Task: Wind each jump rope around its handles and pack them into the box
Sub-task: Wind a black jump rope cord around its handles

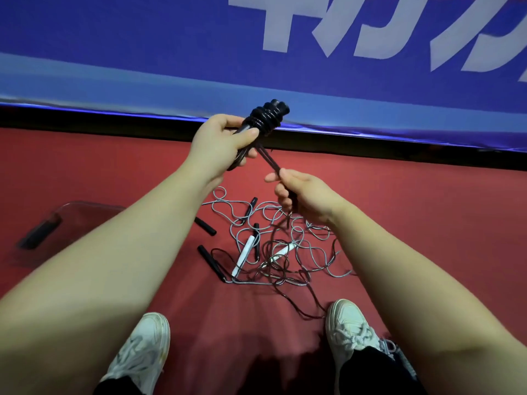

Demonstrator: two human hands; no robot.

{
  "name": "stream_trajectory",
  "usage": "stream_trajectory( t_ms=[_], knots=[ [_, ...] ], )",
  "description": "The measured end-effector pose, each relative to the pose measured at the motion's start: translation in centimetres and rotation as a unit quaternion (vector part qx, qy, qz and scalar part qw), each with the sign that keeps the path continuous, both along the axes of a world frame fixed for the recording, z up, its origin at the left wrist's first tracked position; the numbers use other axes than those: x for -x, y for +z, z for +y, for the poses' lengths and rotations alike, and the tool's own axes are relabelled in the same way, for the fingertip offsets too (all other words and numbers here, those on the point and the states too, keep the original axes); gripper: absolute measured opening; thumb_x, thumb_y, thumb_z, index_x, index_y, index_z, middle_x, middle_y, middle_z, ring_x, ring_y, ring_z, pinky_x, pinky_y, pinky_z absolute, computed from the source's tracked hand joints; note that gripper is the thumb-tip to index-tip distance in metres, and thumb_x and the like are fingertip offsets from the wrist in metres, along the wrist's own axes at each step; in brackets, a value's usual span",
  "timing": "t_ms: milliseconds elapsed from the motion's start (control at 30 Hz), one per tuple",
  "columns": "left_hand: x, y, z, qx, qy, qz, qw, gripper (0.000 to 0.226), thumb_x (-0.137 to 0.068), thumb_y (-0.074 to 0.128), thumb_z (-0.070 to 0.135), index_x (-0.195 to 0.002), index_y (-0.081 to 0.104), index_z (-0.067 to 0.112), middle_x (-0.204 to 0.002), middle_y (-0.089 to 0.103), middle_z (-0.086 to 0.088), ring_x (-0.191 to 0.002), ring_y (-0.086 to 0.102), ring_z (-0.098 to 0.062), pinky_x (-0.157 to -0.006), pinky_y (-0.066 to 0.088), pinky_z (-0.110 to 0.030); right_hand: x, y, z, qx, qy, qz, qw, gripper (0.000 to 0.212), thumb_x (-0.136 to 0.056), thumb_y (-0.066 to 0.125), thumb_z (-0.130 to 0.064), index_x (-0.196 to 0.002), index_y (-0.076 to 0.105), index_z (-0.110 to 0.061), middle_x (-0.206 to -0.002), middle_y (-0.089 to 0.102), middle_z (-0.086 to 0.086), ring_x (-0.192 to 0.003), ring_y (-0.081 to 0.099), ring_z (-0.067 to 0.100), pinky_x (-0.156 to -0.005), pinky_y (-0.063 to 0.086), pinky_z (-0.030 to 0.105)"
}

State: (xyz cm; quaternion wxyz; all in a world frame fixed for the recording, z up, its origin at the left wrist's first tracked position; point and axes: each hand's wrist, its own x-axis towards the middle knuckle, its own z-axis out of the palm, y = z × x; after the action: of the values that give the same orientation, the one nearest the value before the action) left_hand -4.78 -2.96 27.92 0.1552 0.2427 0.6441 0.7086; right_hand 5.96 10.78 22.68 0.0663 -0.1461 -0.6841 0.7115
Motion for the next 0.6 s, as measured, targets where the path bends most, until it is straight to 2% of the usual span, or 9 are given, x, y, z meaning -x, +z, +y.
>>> stream_trajectory(
  t_ms=[33, 67, 200, 333, 400, 433, 500, 567, 600],
  knots=[
    [0.1, -0.3, 0.0, -0.002, 0.006, -0.004, 1.0, 0.016, -0.088, 0.063, 0.005, -0.095, 0.051, 0.013, -0.084, 0.063, -0.007, -0.053, 0.062, -0.012, -0.046, 0.042, -0.023, 0.0, 0.1, 0.0, 0.066, 0.009, -0.026, 0.997, 0.027, -0.104, 0.031, -0.023, -0.094, 0.055, -0.014, -0.06, 0.041, -0.005, -0.043, 0.03, 0.005, -0.043, 0.027, 0.016],
    [0.3, -0.6, -0.1, 0.005, 0.012, -0.002, 1.0, 0.016, -0.088, 0.063, 0.005, -0.097, 0.051, 0.012, -0.085, 0.063, -0.007, -0.053, 0.062, -0.011, -0.046, 0.043, -0.023, 0.0, 0.0, 0.1, 0.079, 0.008, -0.045, 0.996, 0.026, -0.104, 0.031, -0.022, -0.093, 0.053, -0.013, -0.064, 0.041, -0.004, -0.041, 0.029, 0.003, -0.041, 0.027, 0.014],
    [1.0, -1.9, -0.4, 0.059, 0.046, 0.058, 0.995, 0.026, -0.087, 0.066, 0.009, -0.104, 0.047, 0.01, -0.088, 0.064, -0.008, -0.052, 0.061, -0.007, -0.051, 0.043, -0.023, 0.0, 0.9, -0.7, -0.086, -0.005, -0.098, 0.991, 0.03, -0.103, 0.036, -0.022, -0.084, 0.057, -0.012, -0.066, 0.04, -0.001, -0.04, 0.027, 0.004, -0.039, 0.023, 0.015],
    [1.3, -2.5, -1.0, 0.143, 0.063, 0.161, 0.974, 0.028, -0.085, 0.068, 0.011, -0.102, 0.046, 0.012, -0.086, 0.062, 0.0, -0.052, 0.061, -0.001, -0.049, 0.039, -0.008, -0.3, 3.8, -1.6, -0.235, -0.014, -0.105, 0.966, 0.035, -0.102, 0.038, -0.027, -0.077, 0.058, -0.015, -0.059, 0.038, -0.003, -0.045, 0.029, 0.008, -0.045, 0.024, 0.021],
    [1.1, -2.8, -1.3, 0.183, 0.045, 0.219, 0.957, 0.028, -0.085, 0.069, 0.014, -0.099, 0.045, 0.015, -0.092, 0.062, 0.002, -0.06, 0.063, -0.006, -0.056, 0.044, -0.015, -0.6, 4.8, -1.8, -0.254, -0.018, -0.114, 0.96, 0.036, -0.102, 0.037, -0.029, -0.075, 0.056, -0.015, -0.057, 0.036, -0.003, -0.044, 0.029, 0.009, -0.044, 0.026, 0.02],
    [1.0, -2.8, -1.3, 0.199, 0.037, 0.249, 0.947, 0.028, -0.084, 0.069, 0.015, -0.098, 0.045, 0.017, -0.095, 0.062, 0.002, -0.065, 0.064, -0.01, -0.063, 0.047, -0.021, -0.9, 5.2, -1.8, -0.227, -0.022, -0.117, 0.967, 0.036, -0.102, 0.037, -0.028, -0.074, 0.055, -0.015, -0.056, 0.035, -0.003, -0.042, 0.029, 0.008, -0.042, 0.026, 0.019],
    [0.8, -2.7, -1.5, 0.231, 0.019, 0.304, 0.924, 0.028, -0.083, 0.071, 0.017, -0.093, 0.045, 0.02, -0.104, 0.064, 0.001, -0.078, 0.064, -0.02, -0.077, 0.048, -0.031, -1.2, 5.7, -1.9, -0.103, -0.027, -0.121, 0.987, 0.036, -0.103, 0.036, -0.027, -0.075, 0.053, -0.013, -0.051, 0.034, -0.005, -0.036, 0.028, 0.004, -0.036, 0.025, 0.015],
    [0.6, -2.5, -1.6, 0.255, 0.005, 0.341, 0.905, 0.025, -0.082, 0.071, 0.019, -0.093, 0.048, 0.016, -0.112, 0.062, 0.003, -0.091, 0.062, -0.023, -0.084, 0.047, -0.033, -1.4, 6.0, -2.1, 0.004, -0.017, -0.128, 0.992, 0.035, -0.103, 0.034, -0.025, -0.075, 0.051, -0.012, -0.043, 0.033, -0.009, -0.032, 0.024, 0.002, -0.034, 0.02, 0.013],
    [0.4, -2.5, -1.7, 0.267, 0.002, 0.357, 0.895, 0.024, -0.083, 0.07, 0.019, -0.095, 0.051, 0.012, -0.114, 0.061, 0.004, -0.095, 0.06, -0.023, -0.084, 0.046, -0.033, -1.5, 6.0, -2.3, 0.024, -0.009, -0.131, 0.991, 0.035, -0.103, 0.033, -0.025, -0.075, 0.05, -0.012, -0.041, 0.033, -0.01, -0.032, 0.023, 0.001, -0.033, 0.019, 0.012]
  ],
)
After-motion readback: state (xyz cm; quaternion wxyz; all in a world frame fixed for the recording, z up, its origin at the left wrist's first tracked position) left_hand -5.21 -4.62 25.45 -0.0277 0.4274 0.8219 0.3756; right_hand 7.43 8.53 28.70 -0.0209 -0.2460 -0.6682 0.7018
